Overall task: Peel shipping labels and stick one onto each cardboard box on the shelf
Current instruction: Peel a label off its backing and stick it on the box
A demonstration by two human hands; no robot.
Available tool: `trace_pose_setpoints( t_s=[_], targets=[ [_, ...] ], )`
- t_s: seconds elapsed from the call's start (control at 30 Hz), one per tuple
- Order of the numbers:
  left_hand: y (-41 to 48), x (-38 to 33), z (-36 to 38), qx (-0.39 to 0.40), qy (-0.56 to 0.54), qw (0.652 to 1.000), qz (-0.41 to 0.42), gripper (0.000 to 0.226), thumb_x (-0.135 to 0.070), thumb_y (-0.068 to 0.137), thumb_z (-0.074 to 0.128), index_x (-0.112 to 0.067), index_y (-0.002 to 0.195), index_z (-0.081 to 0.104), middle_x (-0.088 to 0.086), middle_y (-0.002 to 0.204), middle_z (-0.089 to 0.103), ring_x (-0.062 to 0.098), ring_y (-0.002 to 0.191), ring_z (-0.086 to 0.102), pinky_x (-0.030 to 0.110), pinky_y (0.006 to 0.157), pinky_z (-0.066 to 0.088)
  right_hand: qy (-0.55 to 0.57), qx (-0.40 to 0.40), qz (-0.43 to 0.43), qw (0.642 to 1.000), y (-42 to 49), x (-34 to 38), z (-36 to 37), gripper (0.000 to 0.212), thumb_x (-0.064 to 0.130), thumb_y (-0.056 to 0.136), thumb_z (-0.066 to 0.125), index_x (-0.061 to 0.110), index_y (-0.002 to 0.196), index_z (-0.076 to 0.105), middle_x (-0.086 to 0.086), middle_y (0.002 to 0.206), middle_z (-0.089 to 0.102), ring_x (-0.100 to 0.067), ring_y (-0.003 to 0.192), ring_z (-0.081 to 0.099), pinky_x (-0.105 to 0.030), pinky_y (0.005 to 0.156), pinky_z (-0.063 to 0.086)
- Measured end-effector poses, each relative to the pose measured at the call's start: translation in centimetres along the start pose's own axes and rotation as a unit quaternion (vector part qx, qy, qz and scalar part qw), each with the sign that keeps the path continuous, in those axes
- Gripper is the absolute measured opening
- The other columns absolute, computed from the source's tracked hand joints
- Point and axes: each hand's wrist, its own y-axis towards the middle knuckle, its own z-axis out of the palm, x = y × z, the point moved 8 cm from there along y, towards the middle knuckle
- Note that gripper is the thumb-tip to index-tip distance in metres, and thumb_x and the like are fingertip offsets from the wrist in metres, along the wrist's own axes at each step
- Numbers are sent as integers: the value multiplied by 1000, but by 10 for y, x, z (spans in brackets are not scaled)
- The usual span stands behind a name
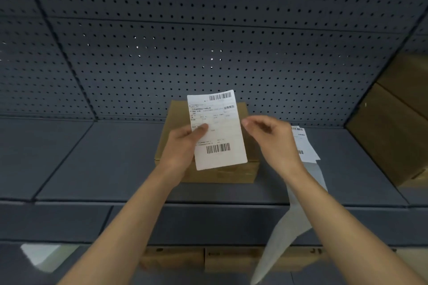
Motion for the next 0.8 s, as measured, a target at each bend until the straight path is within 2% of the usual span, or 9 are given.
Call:
trace_pose_setpoints(
  t_s=[0.1, 0.23, 0.33, 0.37, 0.43, 0.6, 0.7, 0.77, 0.8],
  targets=[
    [4, -1, -3, 12, 23, 1000, 6, 17, -27, 98, 59, -17, 97, 73, 1, 97, 78, 21, 89, 75, 46, 84, 58, 19, 34, 49, 998, 5, -11, 13, 16, 31, 89, 70, 18, 97, 77, 7, 90, 76, -9, 86, 70, -27, 80, 56],
    [10, -5, -5, 31, 62, 997, 25, 19, -27, 99, 58, -18, 95, 74, -3, 92, 78, 16, 84, 75, 33, 76, 59, 47, 50, 81, 994, 7, -14, 22, 11, 23, 90, 70, 13, 94, 75, -3, 90, 76, -13, 79, 67, -21, 68, 55],
    [16, -7, -8, 41, 101, 993, 38, 20, -27, 99, 57, -24, 90, 74, -12, 88, 77, 6, 82, 74, 20, 71, 56, 52, 38, 90, 994, 11, -16, 23, 9, 21, 90, 71, 13, 91, 75, -4, 89, 76, -10, 74, 65, -22, 67, 55],
    [17, -6, -9, 48, 112, 992, 38, 20, -27, 100, 57, -27, 90, 74, -13, 89, 77, 5, 83, 73, 20, 74, 56, 52, 31, 91, 994, 13, -16, 22, 9, 21, 90, 71, 13, 91, 75, -4, 89, 75, -9, 73, 64, -23, 67, 55],
    [22, -5, -11, 56, 122, 990, 32, 18, -28, 99, 58, -30, 93, 75, -12, 93, 77, 8, 89, 73, 30, 84, 57, 50, 24, 89, 994, 17, -16, 23, 9, 20, 90, 71, 12, 92, 74, -6, 88, 75, -7, 71, 63, -22, 66, 55],
    [34, -7, -14, 53, 108, 992, 24, 15, -20, 97, 62, -22, 99, 77, -7, 99, 77, 12, 95, 73, 41, 92, 57, 59, 20, 78, 995, 26, -13, 28, 9, 18, 92, 69, 10, 92, 73, -7, 89, 75, -7, 70, 63, -19, 62, 54],
    [40, -4, -16, 61, 88, 994, 2, 12, -17, 95, 65, -18, 99, 76, -4, 100, 77, 15, 94, 74, 44, 91, 57, 52, 16, 78, 995, 31, -16, 29, 7, 18, 92, 68, 14, 88, 72, -4, 87, 75, -10, 72, 65, -20, 63, 54],
    [45, -5, -22, 49, 94, 994, 10, 13, -17, 92, 68, -15, 103, 75, -2, 99, 78, 13, 90, 74, 39, 86, 59, 40, 6, 84, 996, 35, -21, 26, 8, 20, 92, 68, 14, 90, 73, -3, 85, 75, -13, 73, 66, -24, 65, 55],
    [46, -7, -25, 43, 104, 993, 20, 15, -18, 92, 69, -14, 105, 75, -2, 98, 78, 8, 83, 73, 34, 79, 59, 39, 4, 88, 995, 36, -24, 26, 9, 20, 92, 68, 13, 90, 73, -3, 84, 75, -13, 72, 65, -25, 66, 55]
  ],
)
